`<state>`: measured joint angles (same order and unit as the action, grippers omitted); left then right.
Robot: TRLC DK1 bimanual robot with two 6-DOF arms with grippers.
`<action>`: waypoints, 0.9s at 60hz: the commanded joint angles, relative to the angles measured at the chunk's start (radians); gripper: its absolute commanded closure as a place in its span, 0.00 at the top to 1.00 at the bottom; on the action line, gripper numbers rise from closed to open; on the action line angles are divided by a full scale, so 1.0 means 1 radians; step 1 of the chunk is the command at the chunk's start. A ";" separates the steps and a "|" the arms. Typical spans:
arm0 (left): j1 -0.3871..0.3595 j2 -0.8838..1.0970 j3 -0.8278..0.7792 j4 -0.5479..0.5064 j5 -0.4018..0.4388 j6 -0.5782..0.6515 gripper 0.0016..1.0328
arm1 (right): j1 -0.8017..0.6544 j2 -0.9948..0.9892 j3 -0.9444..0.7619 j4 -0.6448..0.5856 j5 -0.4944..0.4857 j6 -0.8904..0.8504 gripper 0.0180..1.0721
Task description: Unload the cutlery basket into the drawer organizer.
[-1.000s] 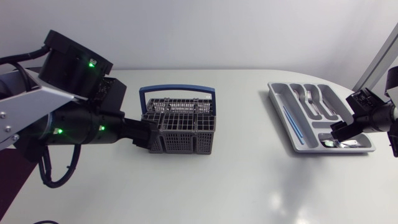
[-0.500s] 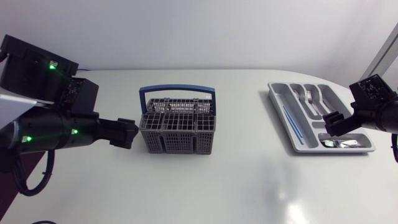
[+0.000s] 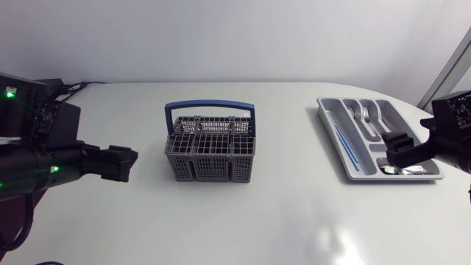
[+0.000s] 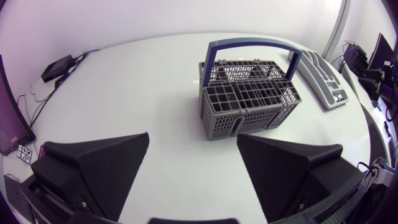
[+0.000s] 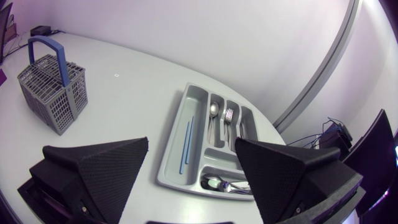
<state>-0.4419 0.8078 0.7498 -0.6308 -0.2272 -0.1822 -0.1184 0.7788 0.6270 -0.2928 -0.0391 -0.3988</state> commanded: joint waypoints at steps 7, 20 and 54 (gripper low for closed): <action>0.026 -0.073 -0.059 0.002 -0.027 0.016 0.96 | 0.020 -0.081 -0.055 -0.026 0.007 0.058 0.95; 0.074 -0.148 -0.098 0.014 -0.035 0.038 0.96 | 0.052 -0.187 -0.098 -0.023 0.034 0.075 0.95; 0.157 -0.443 -0.268 0.046 -0.064 0.067 0.96 | 0.077 -0.462 -0.328 0.094 0.037 0.194 0.95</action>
<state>-0.3115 0.4011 0.5117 -0.6006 -0.2783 -0.1497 -0.0525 0.3527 0.3473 -0.2268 -0.0093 -0.2546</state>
